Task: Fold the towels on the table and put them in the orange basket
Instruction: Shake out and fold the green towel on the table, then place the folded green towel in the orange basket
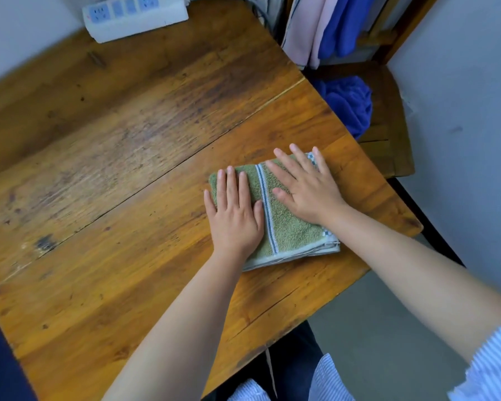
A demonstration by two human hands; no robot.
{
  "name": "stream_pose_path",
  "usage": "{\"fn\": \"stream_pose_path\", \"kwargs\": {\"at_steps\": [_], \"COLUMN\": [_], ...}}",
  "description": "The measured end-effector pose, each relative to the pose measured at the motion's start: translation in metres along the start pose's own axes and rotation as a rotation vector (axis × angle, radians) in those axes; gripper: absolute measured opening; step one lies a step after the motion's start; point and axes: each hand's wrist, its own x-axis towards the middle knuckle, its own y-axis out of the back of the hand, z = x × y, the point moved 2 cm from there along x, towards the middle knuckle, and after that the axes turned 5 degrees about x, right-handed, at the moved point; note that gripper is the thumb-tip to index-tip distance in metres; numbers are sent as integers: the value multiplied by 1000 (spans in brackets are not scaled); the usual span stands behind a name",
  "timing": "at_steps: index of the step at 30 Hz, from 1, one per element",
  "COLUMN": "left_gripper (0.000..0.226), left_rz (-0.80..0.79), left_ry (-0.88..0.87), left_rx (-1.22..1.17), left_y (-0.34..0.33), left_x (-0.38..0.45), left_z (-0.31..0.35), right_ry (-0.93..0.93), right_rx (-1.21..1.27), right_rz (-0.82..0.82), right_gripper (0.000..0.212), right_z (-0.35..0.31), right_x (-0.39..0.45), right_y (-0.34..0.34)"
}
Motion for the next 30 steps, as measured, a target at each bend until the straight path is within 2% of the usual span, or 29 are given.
{"fn": "stream_pose_path", "kwargs": {"at_steps": [6, 10, 13, 15, 19, 22, 26, 30], "left_gripper": [62, 59, 52, 48, 52, 49, 42, 31], "left_rz": [-24, -21, 80, 184, 113, 92, -134, -133], "left_ry": [16, 13, -10, 16, 327, 409, 642, 818], "left_rx": [-45, -77, -131, -161, -338, -311, -267, -471], "left_y": [1, 2, 14, 19, 21, 17, 8, 9], "left_x": [1, 0, -7, -13, -38, -69, -94, -90], "left_z": [1, -1, 1, 2, 0, 1, 2, 4], "right_ry": [-309, -331, -318, -266, 15, 221, 360, 340], "right_rx": [272, 222, 107, 31, 61, 98, 89, 22], "right_rz": [94, 32, -31, -59, -100, -180, -379, -514], "right_gripper": [62, 59, 60, 59, 44, 37, 55, 75], "right_z": [15, 25, 26, 20, -14, -45, -79, -98], "right_x": [-14, -19, -18, -11, 17, 36, 51, 66], "right_y": [0, 3, 14, 26, 53, 64, 62, 59]}}
